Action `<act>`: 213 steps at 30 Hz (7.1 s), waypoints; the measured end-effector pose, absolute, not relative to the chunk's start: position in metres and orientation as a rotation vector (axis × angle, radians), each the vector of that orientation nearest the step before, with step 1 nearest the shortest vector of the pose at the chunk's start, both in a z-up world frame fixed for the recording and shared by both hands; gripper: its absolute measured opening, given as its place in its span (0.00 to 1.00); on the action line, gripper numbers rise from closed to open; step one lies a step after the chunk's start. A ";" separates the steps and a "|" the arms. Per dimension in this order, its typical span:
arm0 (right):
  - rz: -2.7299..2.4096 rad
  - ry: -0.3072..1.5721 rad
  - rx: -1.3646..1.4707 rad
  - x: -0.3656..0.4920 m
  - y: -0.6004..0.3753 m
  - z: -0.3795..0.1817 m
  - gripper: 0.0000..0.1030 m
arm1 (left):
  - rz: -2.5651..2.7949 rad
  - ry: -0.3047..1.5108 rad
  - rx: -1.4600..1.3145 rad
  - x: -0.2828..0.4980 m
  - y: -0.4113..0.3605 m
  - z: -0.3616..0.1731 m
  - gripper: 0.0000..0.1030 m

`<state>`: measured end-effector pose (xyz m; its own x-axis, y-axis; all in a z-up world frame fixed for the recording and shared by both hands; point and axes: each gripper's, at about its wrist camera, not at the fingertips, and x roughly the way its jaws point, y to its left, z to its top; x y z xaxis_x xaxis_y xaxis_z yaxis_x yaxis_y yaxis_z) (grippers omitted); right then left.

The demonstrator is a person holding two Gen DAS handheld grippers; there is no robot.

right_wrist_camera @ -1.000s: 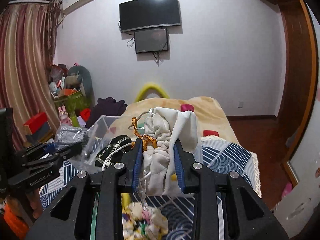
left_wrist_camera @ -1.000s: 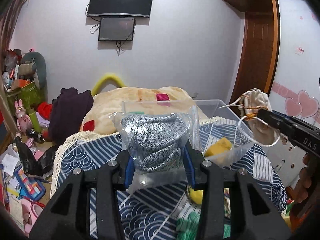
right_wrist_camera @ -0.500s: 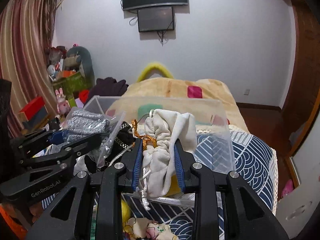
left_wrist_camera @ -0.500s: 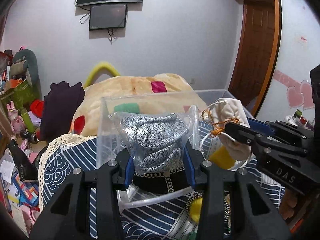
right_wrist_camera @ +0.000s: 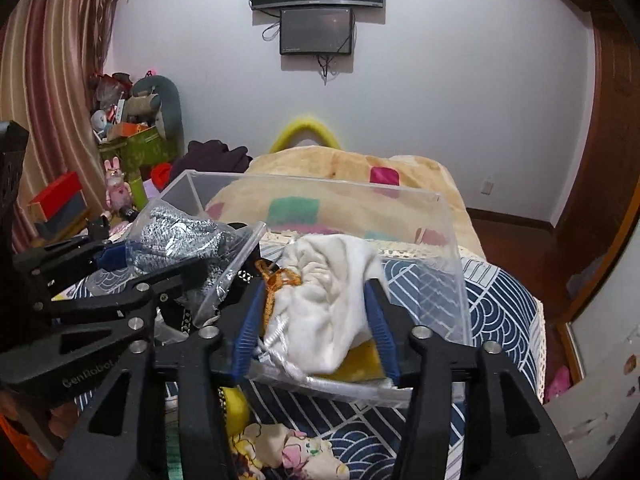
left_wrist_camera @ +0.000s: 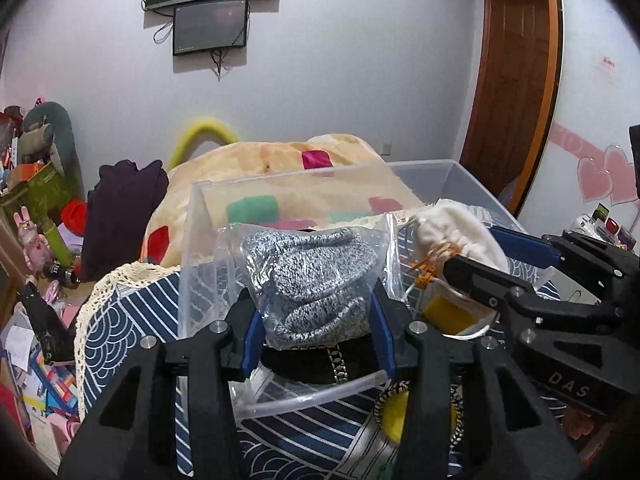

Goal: Organize soft objects
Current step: 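Lower white pouch into box with right tool while left tool releases silver pouch, then grasp beaded bracelet with left tool while right tool grasps floral scrunchie, then release floral scrunchie into box with right tool while left tool drops bracelet, then grasp yellow felt ball with right tool while left tool grasps green knit glove, then drop yellow ball into box with right tool while left tool releases green glove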

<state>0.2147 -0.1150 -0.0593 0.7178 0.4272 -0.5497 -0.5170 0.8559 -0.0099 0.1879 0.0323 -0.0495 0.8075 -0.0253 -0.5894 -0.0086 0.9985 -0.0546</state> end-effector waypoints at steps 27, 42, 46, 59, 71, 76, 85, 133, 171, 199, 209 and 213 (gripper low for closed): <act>0.495 0.578 -0.163 0.172 -0.156 -0.079 0.64 | -0.045 0.555 -0.083 0.119 0.022 -0.039 0.77; 0.524 0.691 -0.105 0.173 -0.172 -0.109 0.60 | -0.190 0.693 -0.115 0.120 -0.024 -0.082 0.31; 0.534 0.713 -0.101 0.174 -0.170 -0.116 0.52 | -0.192 0.679 -0.097 0.122 -0.030 -0.081 0.31; 0.565 0.740 -0.099 0.174 -0.165 -0.123 0.34 | -0.126 0.693 -0.045 0.136 -0.041 -0.088 0.49; 0.562 0.733 -0.096 0.175 -0.166 -0.120 0.33 | -0.183 0.674 -0.147 0.130 -0.014 -0.087 0.08; 0.574 0.737 -0.088 0.176 -0.167 -0.121 0.16 | -0.195 0.664 -0.172 0.123 -0.009 -0.084 0.05; 0.578 0.690 -0.056 0.171 -0.174 -0.113 0.07 | -0.160 0.607 -0.214 0.100 0.018 -0.070 0.05; 0.428 0.545 -0.121 0.210 -0.156 -0.060 0.32 | -0.119 0.613 -0.127 0.175 0.025 -0.055 0.06; 0.707 0.774 -0.233 0.185 -0.070 -0.119 0.42 | -0.043 0.710 -0.169 0.094 0.060 -0.105 0.66; 0.589 0.696 -0.063 0.150 -0.151 -0.101 0.39 | -0.198 0.758 -0.074 0.069 -0.023 -0.127 0.33; 0.589 0.643 -0.076 0.148 -0.154 -0.090 0.39 | -0.158 0.680 -0.068 0.061 -0.002 -0.105 0.20; 0.594 0.611 -0.082 0.152 -0.148 -0.079 0.39 | -0.140 0.631 -0.074 0.064 0.007 -0.087 0.20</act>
